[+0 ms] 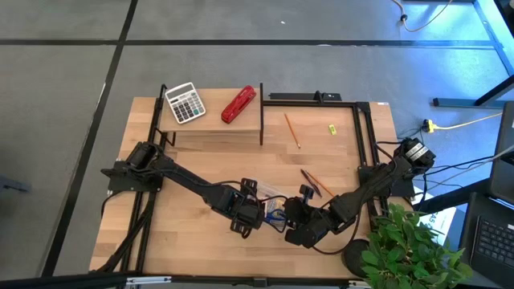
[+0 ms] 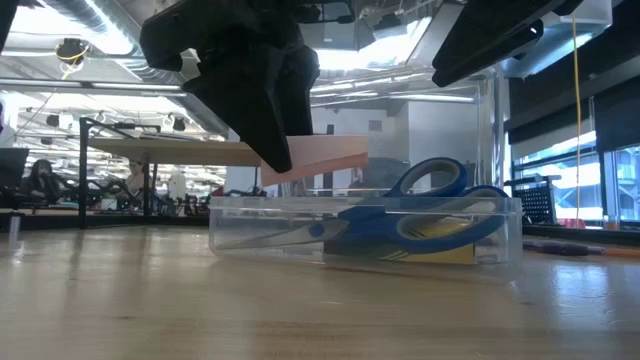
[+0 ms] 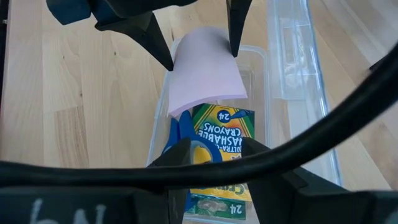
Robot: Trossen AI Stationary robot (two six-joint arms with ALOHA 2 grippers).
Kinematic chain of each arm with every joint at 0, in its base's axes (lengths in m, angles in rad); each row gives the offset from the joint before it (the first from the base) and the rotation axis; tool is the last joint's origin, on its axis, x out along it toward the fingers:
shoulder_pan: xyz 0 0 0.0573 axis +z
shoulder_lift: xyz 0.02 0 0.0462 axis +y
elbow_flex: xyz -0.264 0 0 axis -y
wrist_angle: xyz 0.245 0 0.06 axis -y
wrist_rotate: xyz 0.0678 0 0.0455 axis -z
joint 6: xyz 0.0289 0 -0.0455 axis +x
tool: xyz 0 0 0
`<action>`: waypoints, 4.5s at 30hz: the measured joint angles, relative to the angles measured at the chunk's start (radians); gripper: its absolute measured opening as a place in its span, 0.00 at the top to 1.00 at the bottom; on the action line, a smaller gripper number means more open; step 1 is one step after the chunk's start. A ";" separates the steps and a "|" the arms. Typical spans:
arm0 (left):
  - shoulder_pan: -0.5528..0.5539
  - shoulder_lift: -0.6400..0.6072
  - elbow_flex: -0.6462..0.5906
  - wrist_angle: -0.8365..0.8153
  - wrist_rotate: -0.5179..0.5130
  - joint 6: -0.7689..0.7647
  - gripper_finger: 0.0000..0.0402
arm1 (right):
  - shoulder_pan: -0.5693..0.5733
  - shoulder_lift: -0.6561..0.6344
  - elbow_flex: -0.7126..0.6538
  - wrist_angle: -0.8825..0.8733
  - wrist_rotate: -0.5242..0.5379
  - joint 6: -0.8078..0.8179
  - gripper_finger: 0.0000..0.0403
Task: Pack school essentials
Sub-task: Put the pink sticky note into the transparent supply box
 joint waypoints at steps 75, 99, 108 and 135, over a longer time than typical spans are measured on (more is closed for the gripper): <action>0.043 0.000 0.000 0.067 0.033 0.073 0.25 | -0.015 0.000 0.000 -0.068 0.001 0.000 0.64; 0.045 0.000 0.000 0.075 0.004 0.165 0.25 | -0.035 0.000 0.000 -0.069 -0.055 0.000 0.64; 0.048 0.000 0.000 0.108 0.028 0.166 0.25 | -0.052 0.000 0.000 -0.121 -0.059 0.000 0.64; 0.048 0.000 0.000 0.105 -0.052 0.101 0.25 | -0.053 0.000 0.000 -0.120 -0.080 0.000 0.64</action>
